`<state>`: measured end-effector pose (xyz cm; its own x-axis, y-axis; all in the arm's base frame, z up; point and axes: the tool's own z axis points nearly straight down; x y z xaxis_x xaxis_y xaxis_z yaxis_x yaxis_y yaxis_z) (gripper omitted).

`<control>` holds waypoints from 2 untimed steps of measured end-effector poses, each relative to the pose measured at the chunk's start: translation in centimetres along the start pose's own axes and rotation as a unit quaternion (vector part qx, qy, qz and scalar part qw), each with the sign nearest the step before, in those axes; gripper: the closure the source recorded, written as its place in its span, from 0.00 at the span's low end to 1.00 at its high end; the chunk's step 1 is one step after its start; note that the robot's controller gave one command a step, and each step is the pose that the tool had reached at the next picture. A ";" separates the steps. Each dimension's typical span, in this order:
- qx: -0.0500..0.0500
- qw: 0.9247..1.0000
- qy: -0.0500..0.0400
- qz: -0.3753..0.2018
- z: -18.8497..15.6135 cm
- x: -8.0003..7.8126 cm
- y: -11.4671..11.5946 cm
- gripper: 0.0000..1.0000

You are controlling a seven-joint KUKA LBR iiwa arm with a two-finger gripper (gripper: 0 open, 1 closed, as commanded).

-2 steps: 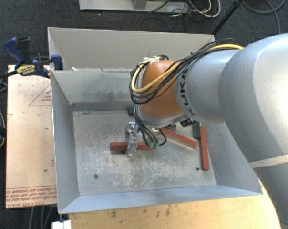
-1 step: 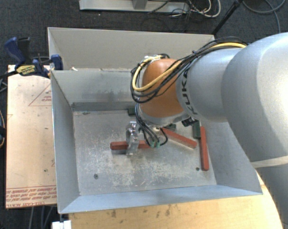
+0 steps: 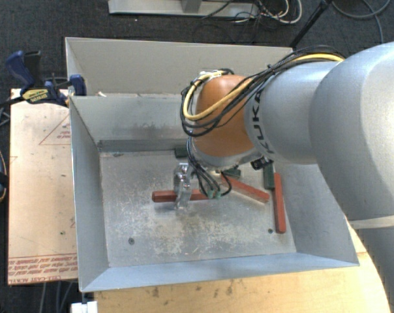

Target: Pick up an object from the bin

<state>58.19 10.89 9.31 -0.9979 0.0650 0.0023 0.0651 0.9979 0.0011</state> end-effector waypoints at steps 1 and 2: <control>0.001 1.000 0.002 0.000 -2.4 0.1 0.0 1.00; 0.000 1.000 0.000 0.000 -4.5 0.0 0.0 1.00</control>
Offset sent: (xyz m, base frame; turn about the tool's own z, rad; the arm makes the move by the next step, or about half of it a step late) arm 0.0000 0.0001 0.0314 0.0000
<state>58.18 10.89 13.81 -0.9979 0.0648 0.0020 0.0648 0.9979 0.0011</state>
